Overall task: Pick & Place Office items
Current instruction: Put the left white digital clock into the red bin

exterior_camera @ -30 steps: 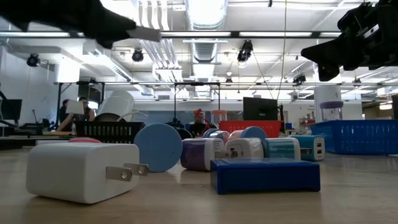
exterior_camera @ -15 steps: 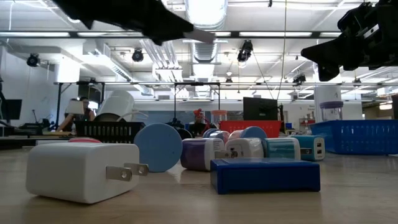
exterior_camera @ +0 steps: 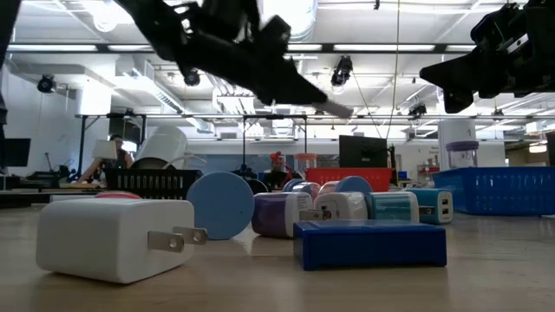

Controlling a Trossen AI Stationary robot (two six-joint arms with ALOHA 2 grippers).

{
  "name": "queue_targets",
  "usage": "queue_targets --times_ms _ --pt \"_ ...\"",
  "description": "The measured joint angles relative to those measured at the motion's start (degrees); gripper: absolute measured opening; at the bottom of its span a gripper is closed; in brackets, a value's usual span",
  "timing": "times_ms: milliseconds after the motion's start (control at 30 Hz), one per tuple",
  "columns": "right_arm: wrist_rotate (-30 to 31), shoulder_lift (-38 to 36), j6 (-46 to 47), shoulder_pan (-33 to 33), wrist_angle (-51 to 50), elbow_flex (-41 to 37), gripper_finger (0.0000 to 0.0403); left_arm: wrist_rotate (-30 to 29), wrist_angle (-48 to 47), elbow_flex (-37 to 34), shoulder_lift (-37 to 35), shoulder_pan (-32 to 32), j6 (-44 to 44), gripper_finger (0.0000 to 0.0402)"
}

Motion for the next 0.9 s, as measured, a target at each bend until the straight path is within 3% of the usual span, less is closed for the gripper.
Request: queue_targets --times_ms 533,900 --pt "-0.02 1.14 -0.13 0.0 -0.02 0.0 0.0013 0.24 -17.95 16.54 15.38 1.37 -0.14 0.016" --pt "-0.09 1.42 0.02 0.02 -0.03 0.0 0.0013 0.42 -19.24 17.74 18.49 1.64 -0.25 0.016"
